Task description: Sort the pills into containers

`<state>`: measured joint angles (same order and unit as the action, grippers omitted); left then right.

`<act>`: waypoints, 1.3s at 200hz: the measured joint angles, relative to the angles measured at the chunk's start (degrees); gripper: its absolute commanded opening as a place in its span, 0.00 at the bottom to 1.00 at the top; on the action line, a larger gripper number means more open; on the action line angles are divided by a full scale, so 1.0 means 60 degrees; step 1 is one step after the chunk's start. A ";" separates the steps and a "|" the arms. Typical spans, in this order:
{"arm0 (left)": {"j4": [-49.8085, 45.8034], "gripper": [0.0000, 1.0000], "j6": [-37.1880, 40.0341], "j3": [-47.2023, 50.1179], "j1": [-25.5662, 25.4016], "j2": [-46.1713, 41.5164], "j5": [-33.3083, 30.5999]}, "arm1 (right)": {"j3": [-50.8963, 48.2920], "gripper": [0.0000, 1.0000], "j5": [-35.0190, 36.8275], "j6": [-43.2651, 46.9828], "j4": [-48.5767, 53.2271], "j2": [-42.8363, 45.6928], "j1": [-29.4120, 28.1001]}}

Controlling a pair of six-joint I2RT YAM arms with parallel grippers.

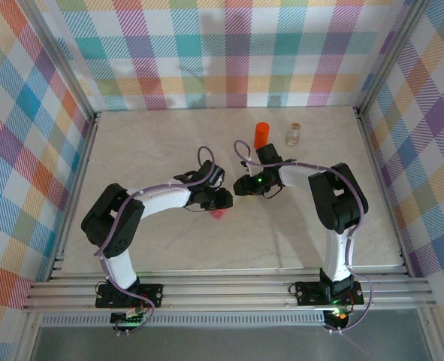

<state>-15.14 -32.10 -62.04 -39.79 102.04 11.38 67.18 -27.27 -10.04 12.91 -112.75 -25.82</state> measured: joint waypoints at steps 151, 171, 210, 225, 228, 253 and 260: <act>-0.2233 0.34 0.1330 -0.0925 0.0353 -0.0517 -0.1209 | 0.0000 0.44 -0.0007 0.0000 0.0004 0.0000 0.0000; -0.2237 0.34 0.1439 -0.0925 0.0364 -0.0277 -0.0936 | 0.0000 0.44 -0.0011 0.0000 0.0004 0.0000 0.0000; -0.2240 0.36 0.1592 -0.0925 0.0364 0.0015 -0.0805 | 0.0000 0.44 -0.0044 0.0004 0.0004 -0.0007 0.0007; -0.2237 0.38 0.1643 -0.0925 0.0364 0.0058 -0.0801 | 0.0000 0.44 -0.0047 0.0000 0.0004 -0.0007 0.0007; -0.2237 0.38 0.1654 -0.0925 0.0364 0.0066 -0.0801 | 0.0000 0.44 -0.0047 0.0004 0.0000 -0.0007 0.0007; -0.2233 0.38 0.1719 -0.0925 0.0364 0.0149 -0.0798 | 0.0000 0.44 -0.0047 0.0004 0.0000 -0.0007 0.0007; -0.2233 0.38 0.1752 -0.0925 0.0364 0.0168 -0.0790 | 0.0000 0.44 -0.0047 0.0004 0.0000 -0.0007 0.0011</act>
<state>-28.53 -21.58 -67.59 -37.60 103.04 6.63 67.18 -27.55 -10.02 12.91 -112.79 -25.76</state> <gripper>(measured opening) 0.376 0.438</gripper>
